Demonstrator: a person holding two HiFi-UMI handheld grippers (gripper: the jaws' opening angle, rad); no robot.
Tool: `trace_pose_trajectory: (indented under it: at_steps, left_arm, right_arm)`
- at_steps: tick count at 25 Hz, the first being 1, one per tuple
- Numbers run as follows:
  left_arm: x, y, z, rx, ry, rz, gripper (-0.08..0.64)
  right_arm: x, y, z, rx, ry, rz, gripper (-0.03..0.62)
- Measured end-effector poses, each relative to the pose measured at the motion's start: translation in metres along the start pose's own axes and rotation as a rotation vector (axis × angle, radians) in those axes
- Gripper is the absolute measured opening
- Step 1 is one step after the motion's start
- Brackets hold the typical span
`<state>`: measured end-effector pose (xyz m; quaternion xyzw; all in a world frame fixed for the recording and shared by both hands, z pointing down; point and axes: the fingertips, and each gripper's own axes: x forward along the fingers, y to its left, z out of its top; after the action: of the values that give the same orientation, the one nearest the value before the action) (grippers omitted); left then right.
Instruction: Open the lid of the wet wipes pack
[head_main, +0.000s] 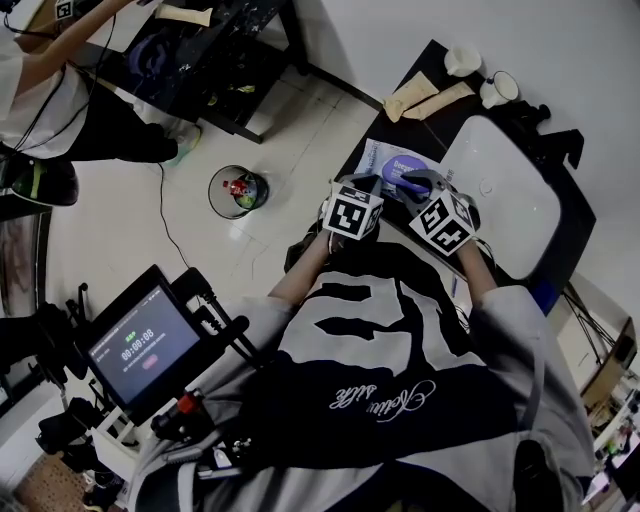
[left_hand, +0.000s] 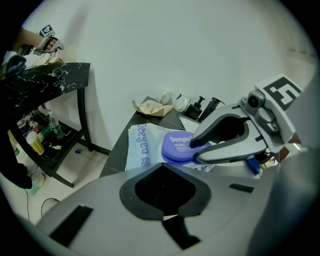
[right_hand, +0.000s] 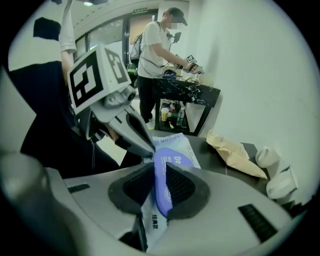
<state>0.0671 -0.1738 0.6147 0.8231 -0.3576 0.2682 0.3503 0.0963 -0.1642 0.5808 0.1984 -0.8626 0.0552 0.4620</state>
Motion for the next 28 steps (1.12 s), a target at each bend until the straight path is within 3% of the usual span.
trace_pose_trajectory:
  at_steps: [8, 17, 23, 25, 28]
  left_arm:
    - [-0.001, 0.001, 0.001, 0.023, -0.003, 0.006, -0.002]
    - [-0.001, 0.005, 0.001, 0.000, -0.005, -0.004, -0.002]
    - [0.001, 0.006, 0.001, -0.005, -0.003, -0.005, -0.002]
    - [0.002, 0.007, 0.001, -0.003, -0.003, -0.003, -0.002]
    - [0.002, 0.008, 0.001, 0.000, -0.004, -0.001, -0.002]
  right_arm:
    - [-0.015, -0.010, 0.017, 0.100, -0.090, 0.011, 0.066]
    - [-0.031, -0.071, 0.048, 0.193, -0.224, -0.118, 0.044]
    - [-0.019, -0.116, 0.040, 0.290, -0.230, -0.181, 0.041]
    - [-0.012, -0.130, 0.034, 0.318, -0.213, -0.206, 0.000]
    - [0.002, -0.145, 0.022, 0.349, -0.177, -0.235, 0.000]
